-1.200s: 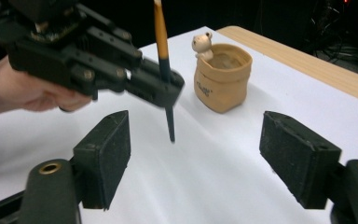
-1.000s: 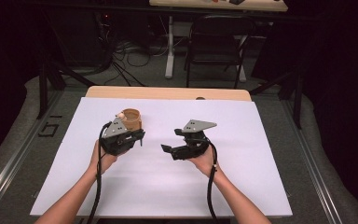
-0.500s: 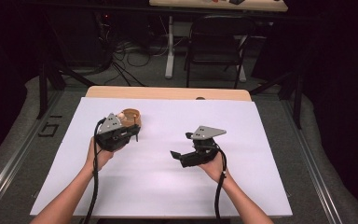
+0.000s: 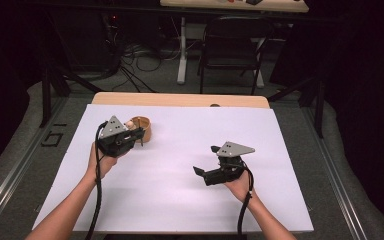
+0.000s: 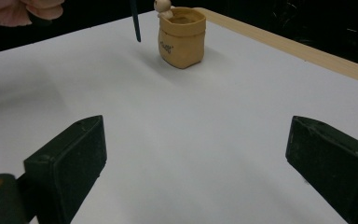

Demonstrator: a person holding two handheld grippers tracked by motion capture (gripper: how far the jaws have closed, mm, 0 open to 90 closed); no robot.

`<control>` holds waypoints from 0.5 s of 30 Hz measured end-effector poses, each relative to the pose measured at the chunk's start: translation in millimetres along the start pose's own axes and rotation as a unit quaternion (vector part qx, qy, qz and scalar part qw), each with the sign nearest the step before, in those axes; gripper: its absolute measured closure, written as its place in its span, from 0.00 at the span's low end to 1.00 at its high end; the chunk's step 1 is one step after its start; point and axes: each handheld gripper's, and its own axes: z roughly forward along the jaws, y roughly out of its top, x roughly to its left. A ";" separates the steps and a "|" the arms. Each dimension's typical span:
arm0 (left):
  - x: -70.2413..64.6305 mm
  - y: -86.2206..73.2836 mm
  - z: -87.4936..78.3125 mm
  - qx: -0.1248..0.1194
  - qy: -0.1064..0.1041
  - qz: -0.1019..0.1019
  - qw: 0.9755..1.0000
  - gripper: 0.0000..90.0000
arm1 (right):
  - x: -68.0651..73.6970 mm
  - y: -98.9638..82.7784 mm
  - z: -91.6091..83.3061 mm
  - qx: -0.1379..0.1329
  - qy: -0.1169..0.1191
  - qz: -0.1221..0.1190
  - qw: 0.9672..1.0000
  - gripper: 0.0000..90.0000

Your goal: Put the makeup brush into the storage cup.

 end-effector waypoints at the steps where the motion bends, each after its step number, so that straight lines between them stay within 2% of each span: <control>1: 0.9 1.0 -0.2 -0.001 0.001 -0.001 1.000 0.92 | -0.3 -1.8 -1.4 -0.002 -0.006 -0.002 1.000 0.05; 5: 5.1 4.5 -0.2 -0.003 0.009 -0.001 1.000 0.92 | -2.1 -7.7 -5.4 -0.010 -0.012 0.001 1.000 0.01; 15: 16.1 9.0 3.1 -0.002 0.025 -0.002 1.000 0.92 | -5.2 -15.0 -10.8 -0.020 -0.025 0.003 0.999 0.00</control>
